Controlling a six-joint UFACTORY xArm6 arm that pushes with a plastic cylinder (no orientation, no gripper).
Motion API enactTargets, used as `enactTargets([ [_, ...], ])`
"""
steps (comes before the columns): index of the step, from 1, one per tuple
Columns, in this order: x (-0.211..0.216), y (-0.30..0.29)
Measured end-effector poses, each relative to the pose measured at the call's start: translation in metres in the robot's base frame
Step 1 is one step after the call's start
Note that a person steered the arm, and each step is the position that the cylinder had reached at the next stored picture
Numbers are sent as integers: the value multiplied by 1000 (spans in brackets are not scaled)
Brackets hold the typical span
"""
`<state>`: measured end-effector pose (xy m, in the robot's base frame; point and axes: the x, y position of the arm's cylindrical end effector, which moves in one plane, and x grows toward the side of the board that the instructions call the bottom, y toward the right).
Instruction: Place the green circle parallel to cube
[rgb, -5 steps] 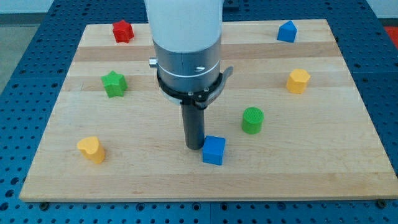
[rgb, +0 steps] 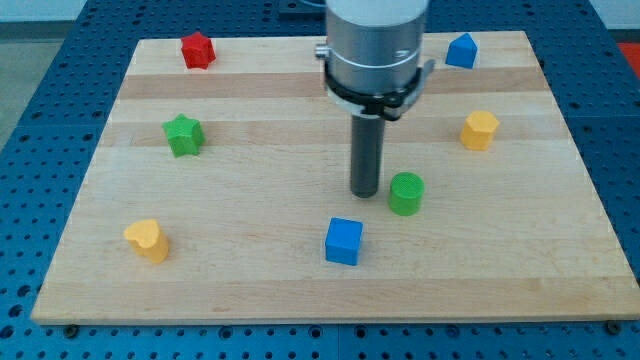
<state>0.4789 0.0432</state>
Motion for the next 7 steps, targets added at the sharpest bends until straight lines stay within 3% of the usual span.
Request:
enactTargets([
  [4, 12, 84],
  [7, 47, 102],
])
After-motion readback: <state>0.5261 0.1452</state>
